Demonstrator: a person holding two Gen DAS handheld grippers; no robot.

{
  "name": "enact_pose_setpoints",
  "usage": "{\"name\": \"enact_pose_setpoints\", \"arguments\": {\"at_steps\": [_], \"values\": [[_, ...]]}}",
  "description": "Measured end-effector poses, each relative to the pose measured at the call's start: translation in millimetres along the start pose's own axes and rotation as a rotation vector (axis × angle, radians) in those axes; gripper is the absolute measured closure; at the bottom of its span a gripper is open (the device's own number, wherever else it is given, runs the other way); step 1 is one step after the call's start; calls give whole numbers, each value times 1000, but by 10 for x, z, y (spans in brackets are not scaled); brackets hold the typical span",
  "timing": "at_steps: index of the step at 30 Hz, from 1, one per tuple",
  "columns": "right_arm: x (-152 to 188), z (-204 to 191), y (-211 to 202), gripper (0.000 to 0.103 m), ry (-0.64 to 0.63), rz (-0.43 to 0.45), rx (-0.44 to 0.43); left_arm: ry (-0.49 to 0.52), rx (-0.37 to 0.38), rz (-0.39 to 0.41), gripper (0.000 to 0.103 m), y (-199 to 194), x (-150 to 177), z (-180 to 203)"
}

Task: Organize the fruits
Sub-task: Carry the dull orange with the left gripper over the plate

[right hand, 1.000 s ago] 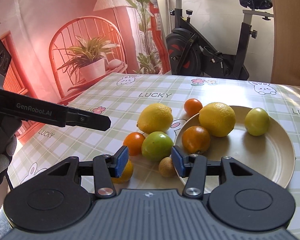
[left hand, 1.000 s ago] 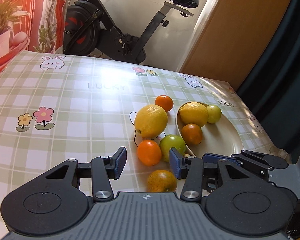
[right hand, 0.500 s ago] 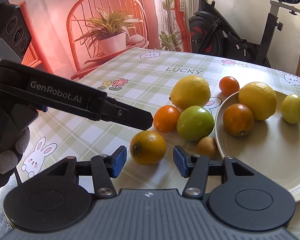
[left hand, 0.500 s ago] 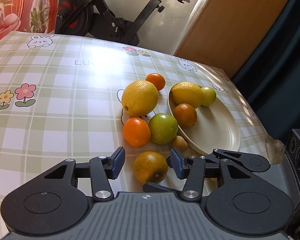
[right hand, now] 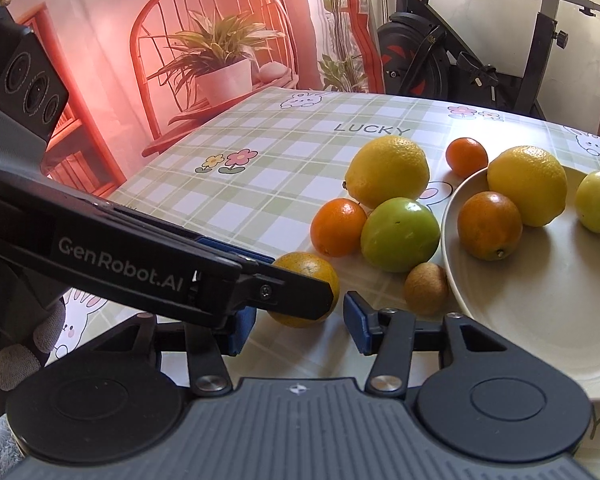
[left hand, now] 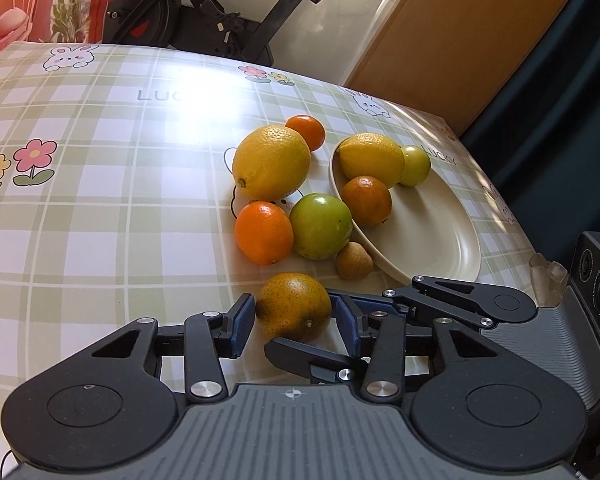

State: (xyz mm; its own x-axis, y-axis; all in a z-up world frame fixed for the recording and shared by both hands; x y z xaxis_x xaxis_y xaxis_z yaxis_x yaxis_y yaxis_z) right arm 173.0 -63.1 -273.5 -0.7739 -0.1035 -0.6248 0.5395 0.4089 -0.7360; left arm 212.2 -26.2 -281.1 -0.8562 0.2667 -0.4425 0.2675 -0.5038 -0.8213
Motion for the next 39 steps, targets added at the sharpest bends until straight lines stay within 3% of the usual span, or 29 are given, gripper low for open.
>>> {"name": "enact_pose_setpoints", "arguments": {"at_steps": [8,20,28,39], "values": [[16,-6,-17,58,2,-9,-5,13,-25,-5,59,-64,-3,106],[-10,205,-448,58,76,111,23,123,-77,47,59,-131,-221,692],[13,500,-677,58,148,165,56,171,-73,34,58,91,-333,979],[32,865,-664,58,216,167,108,169,-52,2,58,397,-502,1060]]}}
Point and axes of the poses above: each gripper's, at about its wrist camera, not at the fingertips, and y roughly the way its jaws point, z to its right, x to its underside, the point moved 8 cm from there along y, roughly the way its jaws point, and after that the axes turned 9 degrees about -z, right-handed, at the moved point
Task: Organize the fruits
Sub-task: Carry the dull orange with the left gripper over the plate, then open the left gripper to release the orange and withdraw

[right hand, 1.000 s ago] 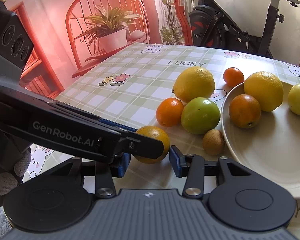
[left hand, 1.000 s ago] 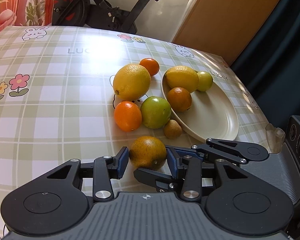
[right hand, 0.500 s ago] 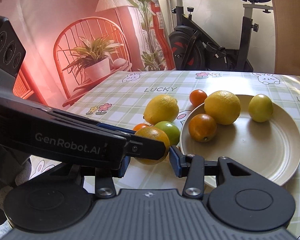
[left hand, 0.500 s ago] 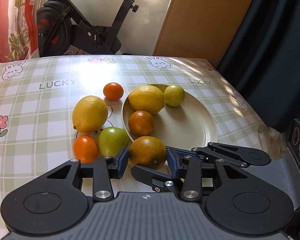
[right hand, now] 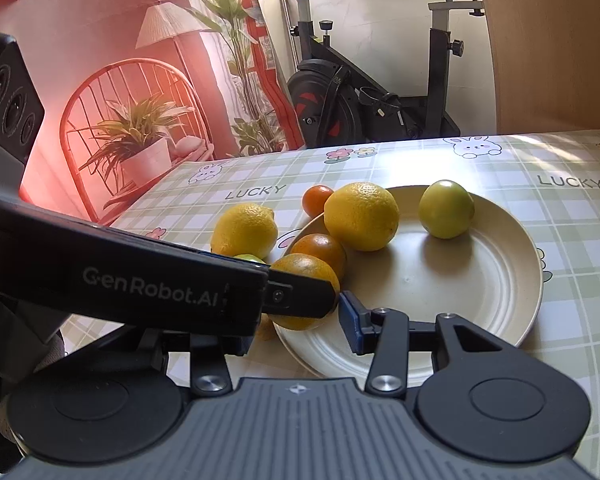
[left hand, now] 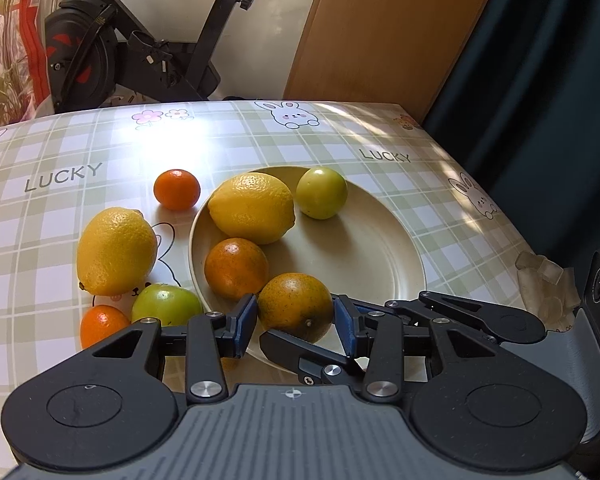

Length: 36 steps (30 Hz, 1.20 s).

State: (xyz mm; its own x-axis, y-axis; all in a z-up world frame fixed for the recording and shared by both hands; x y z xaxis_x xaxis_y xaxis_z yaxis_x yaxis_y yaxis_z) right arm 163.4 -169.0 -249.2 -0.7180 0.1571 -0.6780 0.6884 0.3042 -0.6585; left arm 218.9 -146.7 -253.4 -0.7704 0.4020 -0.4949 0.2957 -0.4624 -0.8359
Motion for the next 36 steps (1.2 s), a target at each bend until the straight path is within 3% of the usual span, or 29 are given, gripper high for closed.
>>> {"name": "enact_pose_setpoints", "arguments": {"at_steps": [15,32,36], "values": [[-22,122,313,57,0,-68,1,-26,-46,-29,58,215,-66,-150],[-151,51,412,55,-62,-95,29,-107,-67,117,57,-131,-71,-198],[-130,45,318,54,-72,-87,36,-91,-110,148,57,-274,-23,-112]]}}
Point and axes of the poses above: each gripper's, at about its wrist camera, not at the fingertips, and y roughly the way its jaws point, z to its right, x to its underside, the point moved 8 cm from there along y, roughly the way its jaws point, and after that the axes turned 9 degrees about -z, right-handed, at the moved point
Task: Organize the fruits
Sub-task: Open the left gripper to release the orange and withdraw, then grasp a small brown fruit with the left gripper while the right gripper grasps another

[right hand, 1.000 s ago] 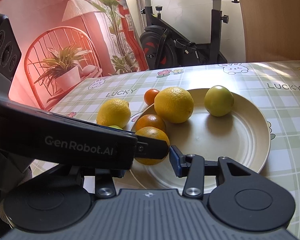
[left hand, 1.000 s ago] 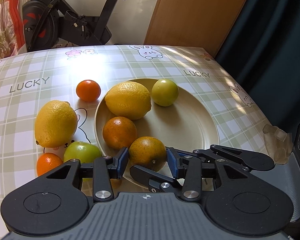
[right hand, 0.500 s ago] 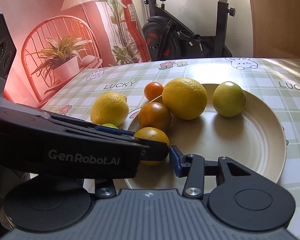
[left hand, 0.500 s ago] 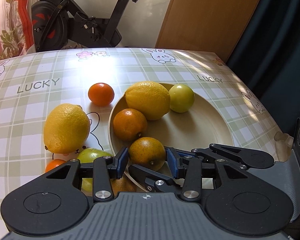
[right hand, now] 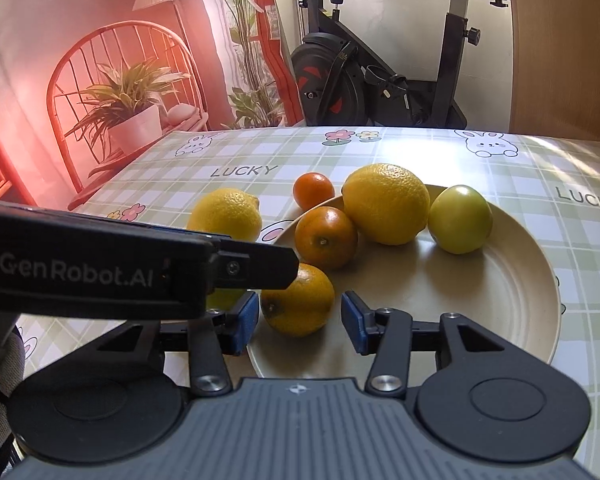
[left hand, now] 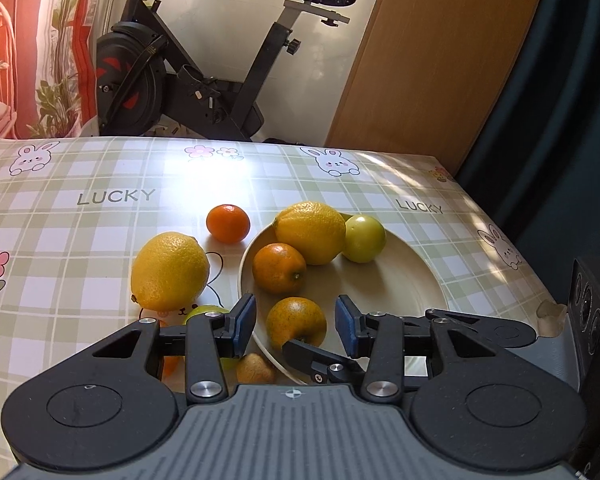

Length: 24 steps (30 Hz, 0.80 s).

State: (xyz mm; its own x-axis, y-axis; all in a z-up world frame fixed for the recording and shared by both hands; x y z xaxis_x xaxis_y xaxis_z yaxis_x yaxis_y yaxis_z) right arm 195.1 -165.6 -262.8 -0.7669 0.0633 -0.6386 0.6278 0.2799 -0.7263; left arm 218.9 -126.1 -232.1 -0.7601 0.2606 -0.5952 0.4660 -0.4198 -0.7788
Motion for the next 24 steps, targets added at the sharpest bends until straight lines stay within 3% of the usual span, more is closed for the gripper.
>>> {"name": "enact_pose_setpoints", "arguments": {"at_steps": [8,18,24], "values": [[134,7,-317,54,15,57,1,16,-123,58,57,-345,159,-8],[429,-102,-641,59,-9,110,9,-85,-133,96,58,-528,396,-167],[605,-228,-516,64,-52,51,6,-87,-135,74,58,-484,549,-228]]}}
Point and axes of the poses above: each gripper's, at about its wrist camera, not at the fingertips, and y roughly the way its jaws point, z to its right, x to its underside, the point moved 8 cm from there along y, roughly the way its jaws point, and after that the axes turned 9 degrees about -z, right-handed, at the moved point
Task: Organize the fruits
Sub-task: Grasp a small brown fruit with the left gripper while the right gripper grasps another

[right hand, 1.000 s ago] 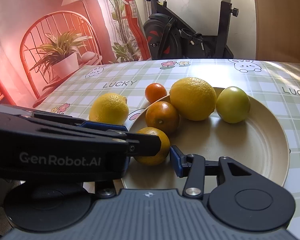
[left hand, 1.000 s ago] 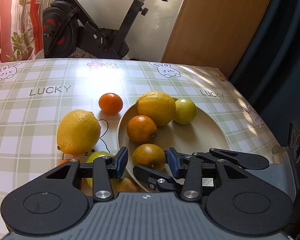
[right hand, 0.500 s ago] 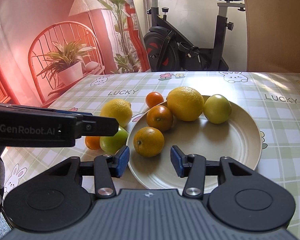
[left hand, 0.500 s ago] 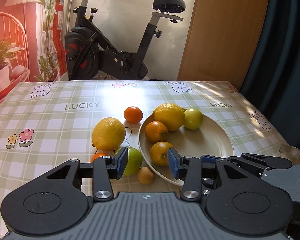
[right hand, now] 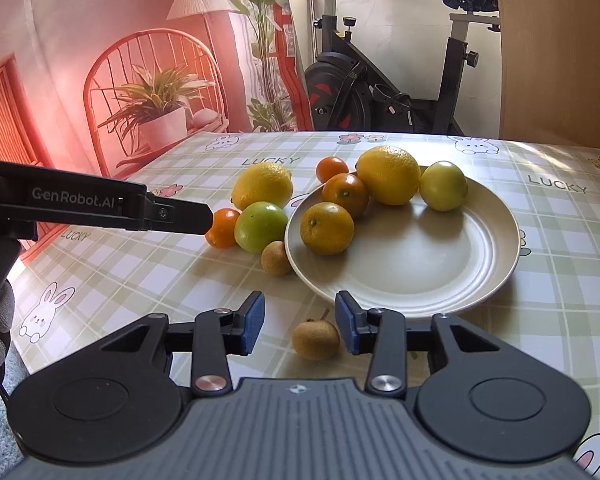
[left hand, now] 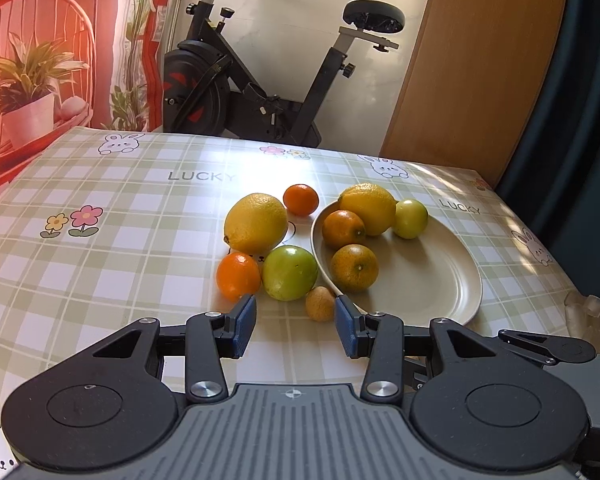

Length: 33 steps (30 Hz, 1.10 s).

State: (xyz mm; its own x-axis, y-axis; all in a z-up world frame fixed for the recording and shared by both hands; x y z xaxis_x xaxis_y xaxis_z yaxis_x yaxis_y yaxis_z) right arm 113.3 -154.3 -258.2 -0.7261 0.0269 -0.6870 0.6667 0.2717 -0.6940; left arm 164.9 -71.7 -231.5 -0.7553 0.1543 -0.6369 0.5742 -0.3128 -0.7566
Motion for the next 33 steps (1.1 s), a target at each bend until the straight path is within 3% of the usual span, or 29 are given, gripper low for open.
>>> {"name": "enact_pose_setpoints", "arguments": {"at_steps": [13,18,33], "values": [[120,89,138,67,11,-54,1,25,74,-72,58,234,141,105],[152,123,143,74,28,-57,-19,93,55,-80,59,381,102,170],[137,202,113,73,34,-49,-14,138,51,-83,59,599,-39,218]]}}
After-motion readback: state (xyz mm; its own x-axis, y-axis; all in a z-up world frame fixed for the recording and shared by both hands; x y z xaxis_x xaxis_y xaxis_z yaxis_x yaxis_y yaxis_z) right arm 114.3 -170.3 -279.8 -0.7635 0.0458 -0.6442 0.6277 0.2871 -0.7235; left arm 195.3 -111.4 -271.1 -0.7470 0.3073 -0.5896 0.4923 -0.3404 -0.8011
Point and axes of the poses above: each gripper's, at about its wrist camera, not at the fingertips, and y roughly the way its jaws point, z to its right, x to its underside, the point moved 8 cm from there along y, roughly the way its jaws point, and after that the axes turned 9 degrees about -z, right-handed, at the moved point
